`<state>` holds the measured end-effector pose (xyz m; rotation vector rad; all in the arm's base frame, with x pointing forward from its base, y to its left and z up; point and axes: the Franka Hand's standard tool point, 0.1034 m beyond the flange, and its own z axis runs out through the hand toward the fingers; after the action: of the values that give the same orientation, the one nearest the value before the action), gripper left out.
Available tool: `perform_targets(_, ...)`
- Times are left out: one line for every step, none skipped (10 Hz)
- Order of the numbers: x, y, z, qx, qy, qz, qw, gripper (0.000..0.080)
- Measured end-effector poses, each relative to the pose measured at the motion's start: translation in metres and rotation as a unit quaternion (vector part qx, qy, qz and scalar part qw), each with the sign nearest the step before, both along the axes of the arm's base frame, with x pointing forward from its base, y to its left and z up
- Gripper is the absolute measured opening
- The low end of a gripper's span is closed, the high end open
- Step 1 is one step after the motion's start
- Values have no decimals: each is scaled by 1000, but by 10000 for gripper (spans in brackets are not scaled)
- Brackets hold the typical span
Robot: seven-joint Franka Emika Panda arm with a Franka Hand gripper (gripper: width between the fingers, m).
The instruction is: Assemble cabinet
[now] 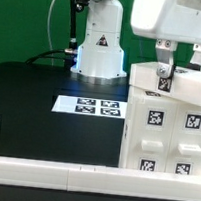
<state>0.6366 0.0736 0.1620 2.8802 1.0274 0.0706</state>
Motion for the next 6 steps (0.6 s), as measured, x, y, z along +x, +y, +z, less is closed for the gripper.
perform_targets(0, 0, 0, 3, -2, -37, 999, 547)
perform_targets(-1, 0, -1, 8, -6, -107, 994, 547)
perform_targets(-1, 1, -1, 13, -11, -190, 982, 547)
perform_targets(-2, 3, -1, 19, -14, -281, 960, 547)
perform_targets(-2, 4, -2, 28, -19, -367, 930, 547)
perform_targets(-1, 3, -1, 36, -24, -433, 900, 547)
